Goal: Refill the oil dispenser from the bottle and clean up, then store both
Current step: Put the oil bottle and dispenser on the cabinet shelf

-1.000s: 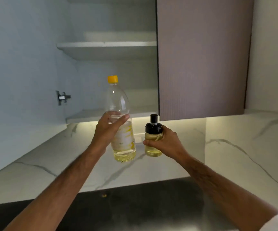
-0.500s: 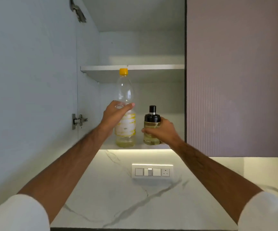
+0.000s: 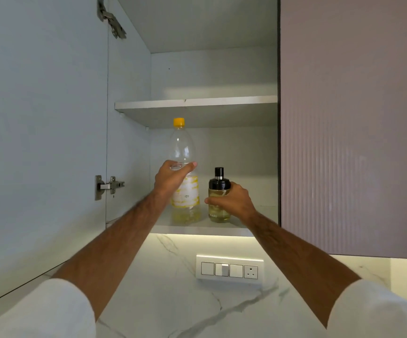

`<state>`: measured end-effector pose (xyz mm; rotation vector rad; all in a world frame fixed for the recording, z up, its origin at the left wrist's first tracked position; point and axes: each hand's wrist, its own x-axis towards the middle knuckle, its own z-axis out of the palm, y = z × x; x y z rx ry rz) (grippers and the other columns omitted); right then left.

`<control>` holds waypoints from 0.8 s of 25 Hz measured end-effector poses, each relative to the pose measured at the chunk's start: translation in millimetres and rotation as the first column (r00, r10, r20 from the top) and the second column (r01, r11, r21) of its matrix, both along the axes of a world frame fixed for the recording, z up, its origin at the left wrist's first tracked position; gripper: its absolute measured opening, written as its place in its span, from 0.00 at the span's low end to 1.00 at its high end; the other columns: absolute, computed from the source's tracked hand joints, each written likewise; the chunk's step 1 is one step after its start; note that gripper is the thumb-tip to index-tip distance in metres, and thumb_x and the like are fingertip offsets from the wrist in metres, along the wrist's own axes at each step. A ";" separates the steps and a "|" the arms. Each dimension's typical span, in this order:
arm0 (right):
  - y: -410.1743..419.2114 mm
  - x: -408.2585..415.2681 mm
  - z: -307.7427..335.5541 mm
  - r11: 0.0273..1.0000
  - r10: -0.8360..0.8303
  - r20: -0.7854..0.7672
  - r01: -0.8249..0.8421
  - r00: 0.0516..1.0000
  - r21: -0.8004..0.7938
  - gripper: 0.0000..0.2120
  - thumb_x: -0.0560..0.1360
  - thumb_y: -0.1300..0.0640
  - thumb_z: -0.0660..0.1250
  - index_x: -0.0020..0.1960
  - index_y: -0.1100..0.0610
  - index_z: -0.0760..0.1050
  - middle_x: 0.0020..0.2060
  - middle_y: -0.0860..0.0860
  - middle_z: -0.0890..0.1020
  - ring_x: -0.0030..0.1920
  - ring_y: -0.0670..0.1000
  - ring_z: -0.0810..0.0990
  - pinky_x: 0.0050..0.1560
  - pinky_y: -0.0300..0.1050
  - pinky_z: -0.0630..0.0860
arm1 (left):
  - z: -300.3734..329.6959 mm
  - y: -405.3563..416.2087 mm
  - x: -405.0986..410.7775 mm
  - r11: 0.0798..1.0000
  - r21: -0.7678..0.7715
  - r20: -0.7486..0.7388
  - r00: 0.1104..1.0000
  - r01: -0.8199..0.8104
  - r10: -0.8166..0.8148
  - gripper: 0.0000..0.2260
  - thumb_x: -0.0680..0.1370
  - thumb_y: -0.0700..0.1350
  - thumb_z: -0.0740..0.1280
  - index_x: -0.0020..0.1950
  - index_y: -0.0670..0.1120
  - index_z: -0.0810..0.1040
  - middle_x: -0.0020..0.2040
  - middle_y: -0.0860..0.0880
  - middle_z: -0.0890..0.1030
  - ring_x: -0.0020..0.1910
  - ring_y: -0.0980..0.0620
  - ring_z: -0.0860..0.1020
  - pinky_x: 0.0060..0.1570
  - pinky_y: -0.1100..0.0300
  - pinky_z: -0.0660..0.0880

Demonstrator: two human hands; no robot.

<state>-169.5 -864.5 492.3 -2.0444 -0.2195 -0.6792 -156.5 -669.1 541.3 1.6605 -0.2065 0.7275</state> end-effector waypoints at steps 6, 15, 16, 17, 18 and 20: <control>0.9 18.8 -5.2 0.997 -0.006 -0.062 0.011 0.998 0.081 0.36 0.47 0.37 0.79 0.52 0.48 0.80 0.46 0.46 0.85 0.46 0.47 0.85 0.53 0.51 0.84 | -3.1 -5.0 30.2 0.999 0.030 -0.007 1.000 0.018 -0.018 0.33 0.61 0.71 0.75 0.59 0.53 0.77 0.57 0.54 0.81 0.56 0.51 0.80 0.60 0.52 0.78; -1.1 46.5 -6.4 0.995 -0.035 -0.131 0.047 0.991 0.090 0.43 0.43 0.33 0.80 0.55 0.49 0.77 0.48 0.48 0.84 0.48 0.50 0.85 0.51 0.53 0.84 | -4.7 -6.8 60.2 0.999 0.049 -0.015 1.000 0.009 -0.009 0.31 0.67 0.69 0.75 0.62 0.52 0.76 0.58 0.52 0.80 0.56 0.51 0.79 0.56 0.55 0.76; -0.5 46.4 -6.1 0.995 -0.033 -0.131 0.045 0.991 0.093 0.44 0.42 0.33 0.80 0.55 0.49 0.77 0.49 0.48 0.84 0.48 0.50 0.85 0.51 0.53 0.84 | -4.7 -6.6 61.9 0.998 0.060 -0.021 1.000 0.008 -0.007 0.32 0.67 0.69 0.76 0.63 0.51 0.75 0.59 0.52 0.80 0.55 0.51 0.79 0.55 0.56 0.76; -0.3 47.1 -5.9 0.994 -0.032 -0.127 0.045 0.991 0.102 0.44 0.42 0.34 0.80 0.55 0.49 0.77 0.50 0.49 0.84 0.49 0.51 0.85 0.52 0.54 0.84 | -5.4 -6.0 63.9 0.997 0.075 -0.031 0.999 0.011 -0.009 0.33 0.68 0.68 0.76 0.64 0.51 0.74 0.59 0.51 0.79 0.56 0.51 0.79 0.55 0.56 0.76; -0.2 47.3 -5.7 0.993 -0.030 -0.123 0.044 0.992 0.113 0.45 0.42 0.34 0.79 0.55 0.50 0.77 0.50 0.49 0.84 0.49 0.51 0.85 0.52 0.54 0.84 | -8.1 -5.0 66.4 0.995 0.096 -0.046 0.999 0.021 -0.017 0.34 0.68 0.67 0.77 0.66 0.51 0.72 0.60 0.51 0.78 0.57 0.50 0.79 0.57 0.55 0.77; -0.4 50.4 -6.6 0.990 -0.029 -0.127 0.046 0.991 0.132 0.46 0.41 0.34 0.78 0.56 0.52 0.78 0.50 0.50 0.84 0.49 0.51 0.85 0.53 0.53 0.84 | -14.7 -3.9 67.2 0.989 0.131 -0.082 0.995 0.065 -0.054 0.38 0.68 0.63 0.79 0.70 0.51 0.67 0.62 0.49 0.77 0.59 0.48 0.79 0.61 0.52 0.77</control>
